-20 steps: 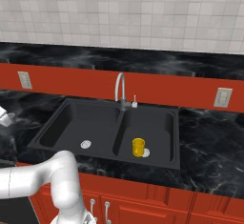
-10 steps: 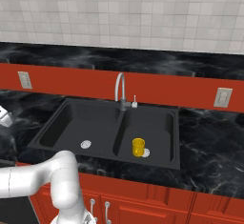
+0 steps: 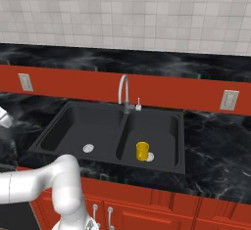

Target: Move any existing items from the left basin to the right basin for drying. Then move the measuring cup from the counter to the left basin of the sink for washing.

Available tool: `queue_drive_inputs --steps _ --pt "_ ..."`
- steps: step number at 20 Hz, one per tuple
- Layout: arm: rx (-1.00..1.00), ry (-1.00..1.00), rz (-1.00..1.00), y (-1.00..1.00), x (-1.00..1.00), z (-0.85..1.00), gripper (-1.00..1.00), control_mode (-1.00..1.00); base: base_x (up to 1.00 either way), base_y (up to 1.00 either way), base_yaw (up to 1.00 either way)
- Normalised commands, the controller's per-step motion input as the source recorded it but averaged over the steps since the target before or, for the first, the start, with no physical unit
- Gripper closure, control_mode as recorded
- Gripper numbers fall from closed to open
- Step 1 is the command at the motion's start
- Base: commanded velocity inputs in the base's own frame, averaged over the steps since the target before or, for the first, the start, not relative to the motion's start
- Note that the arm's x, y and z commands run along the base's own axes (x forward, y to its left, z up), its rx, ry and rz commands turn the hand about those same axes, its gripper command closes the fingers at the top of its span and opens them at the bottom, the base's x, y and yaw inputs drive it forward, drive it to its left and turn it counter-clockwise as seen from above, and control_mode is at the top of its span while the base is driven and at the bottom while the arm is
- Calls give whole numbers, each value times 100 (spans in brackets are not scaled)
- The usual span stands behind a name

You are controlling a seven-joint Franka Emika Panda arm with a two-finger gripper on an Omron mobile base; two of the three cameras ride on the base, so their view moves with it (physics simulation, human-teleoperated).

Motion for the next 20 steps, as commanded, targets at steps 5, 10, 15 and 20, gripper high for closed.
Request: queue_drive_inputs --steps 5,10,15,20 --pt "0 -4 -4 -30 0 36 100 -100 0 0 0" --pt "0 -3 -2 -51 0 25 100 -100 0 0 0" --pt "0 -4 -1 -59 0 26 100 -100 0 0 0" --pt "0 -5 -1 -60 0 27 100 -100 0 0 0"
